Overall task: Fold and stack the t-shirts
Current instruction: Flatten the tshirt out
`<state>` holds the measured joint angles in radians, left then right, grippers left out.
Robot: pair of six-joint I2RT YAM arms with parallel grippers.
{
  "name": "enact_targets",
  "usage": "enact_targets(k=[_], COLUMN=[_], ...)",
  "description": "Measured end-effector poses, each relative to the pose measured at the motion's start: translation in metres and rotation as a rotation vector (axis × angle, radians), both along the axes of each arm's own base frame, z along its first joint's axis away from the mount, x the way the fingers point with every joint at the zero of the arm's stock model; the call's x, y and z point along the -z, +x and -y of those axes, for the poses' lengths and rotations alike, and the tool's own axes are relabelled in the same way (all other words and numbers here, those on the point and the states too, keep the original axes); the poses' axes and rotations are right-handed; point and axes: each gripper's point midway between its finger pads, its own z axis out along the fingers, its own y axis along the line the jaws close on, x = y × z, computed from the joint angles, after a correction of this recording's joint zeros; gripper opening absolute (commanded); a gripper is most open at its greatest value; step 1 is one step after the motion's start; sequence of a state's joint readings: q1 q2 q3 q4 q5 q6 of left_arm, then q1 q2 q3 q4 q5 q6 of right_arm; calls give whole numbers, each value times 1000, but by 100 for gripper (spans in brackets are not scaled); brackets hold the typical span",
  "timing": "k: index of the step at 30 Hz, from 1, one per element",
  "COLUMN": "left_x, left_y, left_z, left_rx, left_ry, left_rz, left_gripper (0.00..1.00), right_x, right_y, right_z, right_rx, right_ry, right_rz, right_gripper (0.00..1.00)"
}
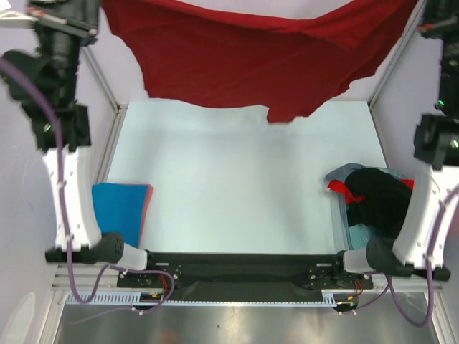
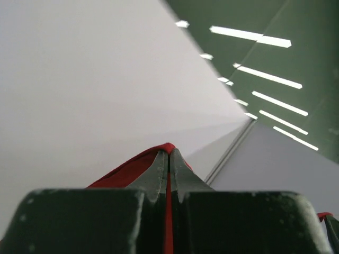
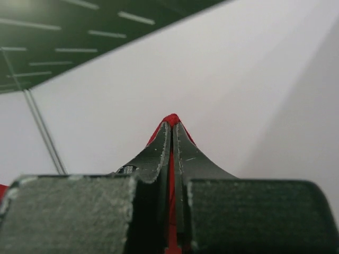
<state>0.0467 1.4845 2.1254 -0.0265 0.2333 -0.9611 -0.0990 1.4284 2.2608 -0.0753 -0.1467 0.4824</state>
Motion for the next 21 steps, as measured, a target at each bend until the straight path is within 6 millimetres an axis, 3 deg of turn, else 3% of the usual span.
enact_targets(k=[5,10,12,14,16,18,21], left_x=[-72,-102,-106,-107,-102,-89,-45], left_y=[-139,-240,-262,-270,-259,-234,-169], left_z=[-5,-10,-13,-14,-16,-17,-21], left_rx=[-66,-138,-160,-176,-185,-188,-199], left_ry=[-5,-13,-18,-17,-12,-7,13], left_rz=[238,402,438,447,421,362,193], left_gripper=[0,0,1,0,0,0,0], right_x=[-46,-72,-79,-81,-78,-70,-43], right_y=[-115,-205,-232,-245,-245,-230,-181], right_z=[-5,-9,-10,-11,-10,-9,-4], right_rx=[25,41,47,50,52,54,56], right_ry=[7,16,16,18,19,22,29], right_rz=[200,356,408,428,420,380,261], right_gripper=[0,0,0,0,0,0,0])
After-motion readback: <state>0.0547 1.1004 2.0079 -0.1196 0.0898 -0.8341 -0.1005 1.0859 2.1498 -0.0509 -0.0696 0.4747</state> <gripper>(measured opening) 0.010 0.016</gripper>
